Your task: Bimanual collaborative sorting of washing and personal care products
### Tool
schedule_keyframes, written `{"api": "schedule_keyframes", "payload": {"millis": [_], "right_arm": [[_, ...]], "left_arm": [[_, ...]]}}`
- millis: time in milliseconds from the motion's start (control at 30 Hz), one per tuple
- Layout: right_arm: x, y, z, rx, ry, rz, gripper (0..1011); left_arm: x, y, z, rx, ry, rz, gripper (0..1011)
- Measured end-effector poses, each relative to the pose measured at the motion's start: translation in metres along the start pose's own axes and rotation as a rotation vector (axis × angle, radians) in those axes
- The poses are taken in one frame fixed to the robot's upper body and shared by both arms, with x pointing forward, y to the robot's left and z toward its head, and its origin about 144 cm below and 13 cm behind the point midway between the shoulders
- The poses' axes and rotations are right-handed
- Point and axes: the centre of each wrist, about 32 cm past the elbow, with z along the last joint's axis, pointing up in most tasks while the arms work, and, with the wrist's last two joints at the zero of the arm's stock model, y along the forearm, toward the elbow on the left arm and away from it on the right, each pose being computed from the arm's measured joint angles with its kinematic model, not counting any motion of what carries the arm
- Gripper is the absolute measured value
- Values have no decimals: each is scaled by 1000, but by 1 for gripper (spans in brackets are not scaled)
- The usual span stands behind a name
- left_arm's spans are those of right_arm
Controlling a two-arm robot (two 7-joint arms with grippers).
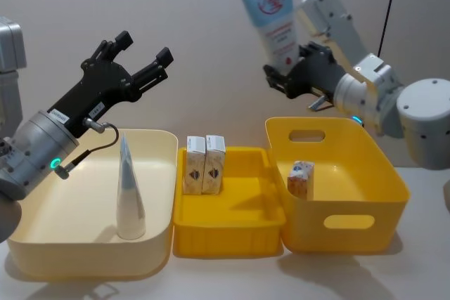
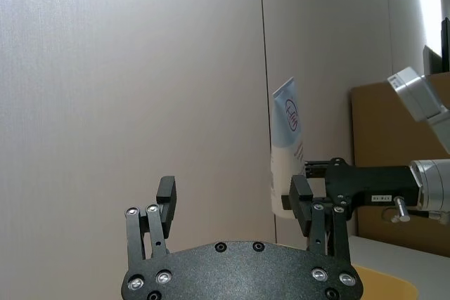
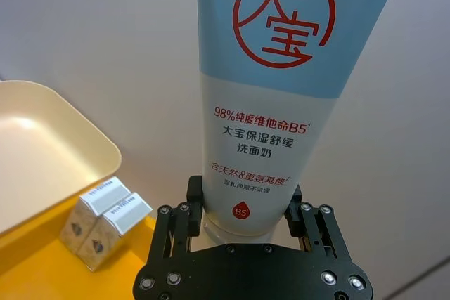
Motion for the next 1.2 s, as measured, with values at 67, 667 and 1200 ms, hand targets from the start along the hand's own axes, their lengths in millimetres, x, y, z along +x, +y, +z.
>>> {"api": "schedule_keyframes", "payload": {"millis": [67, 667, 1200], "right_arm": [[1, -1, -3, -19, 19, -20, 661], [16, -3, -27, -252, 271, -124, 661], [29, 18, -34, -434, 456, 22, 666]], "left_arm": [[0, 0, 0, 0, 0, 0, 1000], [0, 0, 0, 0, 0, 0, 999], [0, 0, 0, 0, 0, 0, 1000]]}}
